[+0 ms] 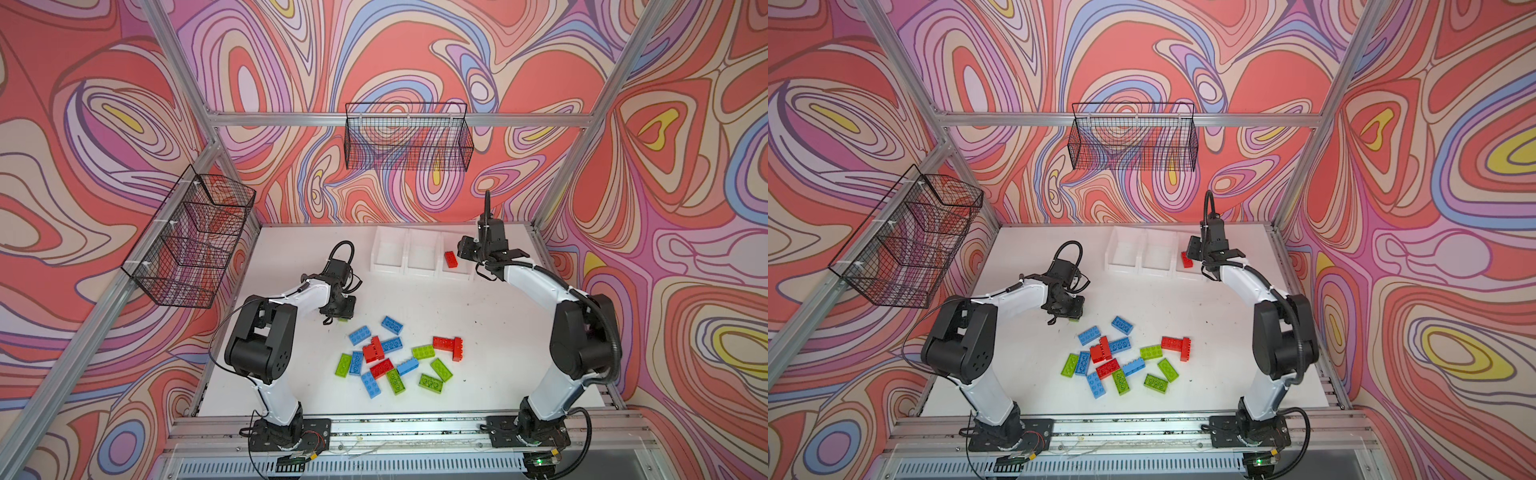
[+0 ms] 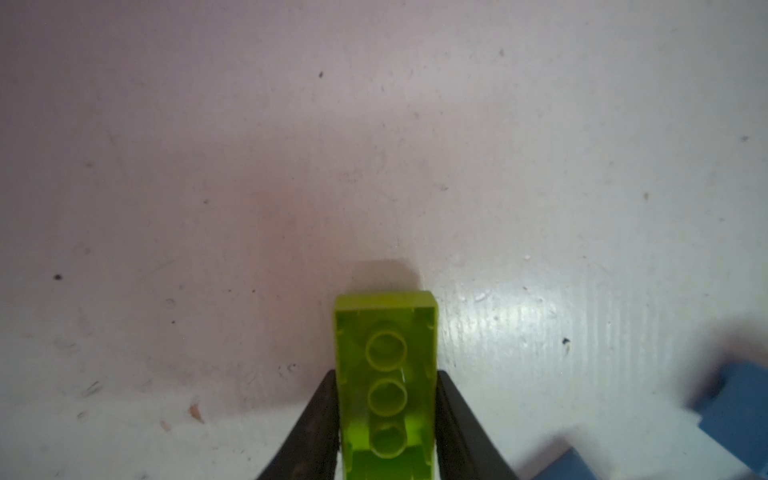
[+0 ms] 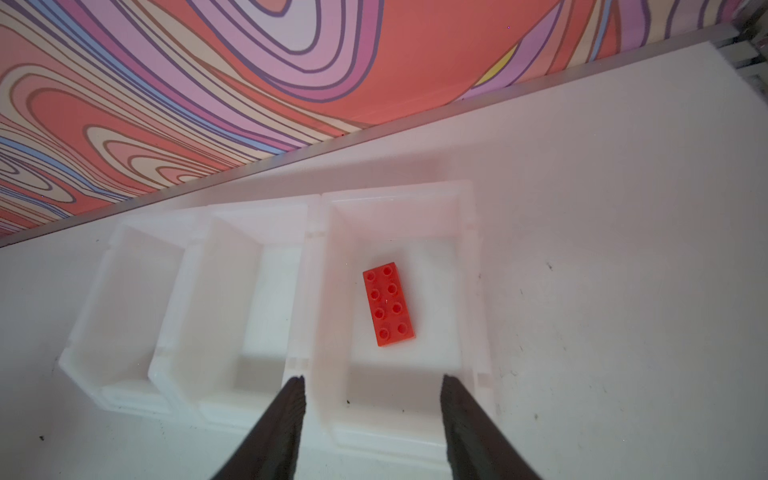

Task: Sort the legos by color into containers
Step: 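Drop the green brick in the nearest bin while the right reaches the pile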

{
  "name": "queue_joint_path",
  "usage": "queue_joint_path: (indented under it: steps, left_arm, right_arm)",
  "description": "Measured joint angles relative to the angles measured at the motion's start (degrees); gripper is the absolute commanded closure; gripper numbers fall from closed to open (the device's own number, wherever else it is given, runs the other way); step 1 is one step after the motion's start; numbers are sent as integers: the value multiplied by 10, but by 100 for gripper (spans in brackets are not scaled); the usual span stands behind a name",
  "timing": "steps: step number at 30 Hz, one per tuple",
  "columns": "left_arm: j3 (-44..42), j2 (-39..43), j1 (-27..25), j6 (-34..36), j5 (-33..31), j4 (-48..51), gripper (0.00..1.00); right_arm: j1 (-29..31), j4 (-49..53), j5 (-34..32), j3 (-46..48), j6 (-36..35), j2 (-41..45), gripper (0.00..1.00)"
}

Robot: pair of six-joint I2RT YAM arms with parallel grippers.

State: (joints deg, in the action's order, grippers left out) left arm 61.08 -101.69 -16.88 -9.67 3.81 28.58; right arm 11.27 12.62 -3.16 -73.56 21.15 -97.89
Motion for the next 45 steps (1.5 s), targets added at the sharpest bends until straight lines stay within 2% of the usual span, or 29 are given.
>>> queue_joint_path:
  steps: [5, 11, 18, 23, 27, 31, 37, 45]
  left_arm:
    - [14, -5, 0, 1, 0, 9, 78]
    - [33, 1, -1, 5, -8, 28, 80]
    - [148, 6, -24, 18, -19, 53, 80]
    - [263, -7, -43, 30, -19, 64, 79]
    - [345, -51, -58, 35, -19, 59, 79]
    - [418, -129, -78, 36, -24, 61, 79]
    - [551, -259, -88, 31, -45, 67, 78]
    - [660, -353, -86, 15, -52, 74, 74]
  right_arm:
    - [1, -1, -1, 76, 8, 66, 45]
    - [27, 2, 16, 169, -1, 88, 44]
    - [147, 10, 17, 207, -25, 94, 46]
    - [202, 5, 26, 227, -27, 98, 46]
    - [250, 7, 28, 228, -29, 98, 45]
    - [286, 4, 33, 232, -27, 97, 45]
    - [294, -34, 33, 276, 3, 104, 45]
    - [297, -75, 35, 310, 46, 117, 45]
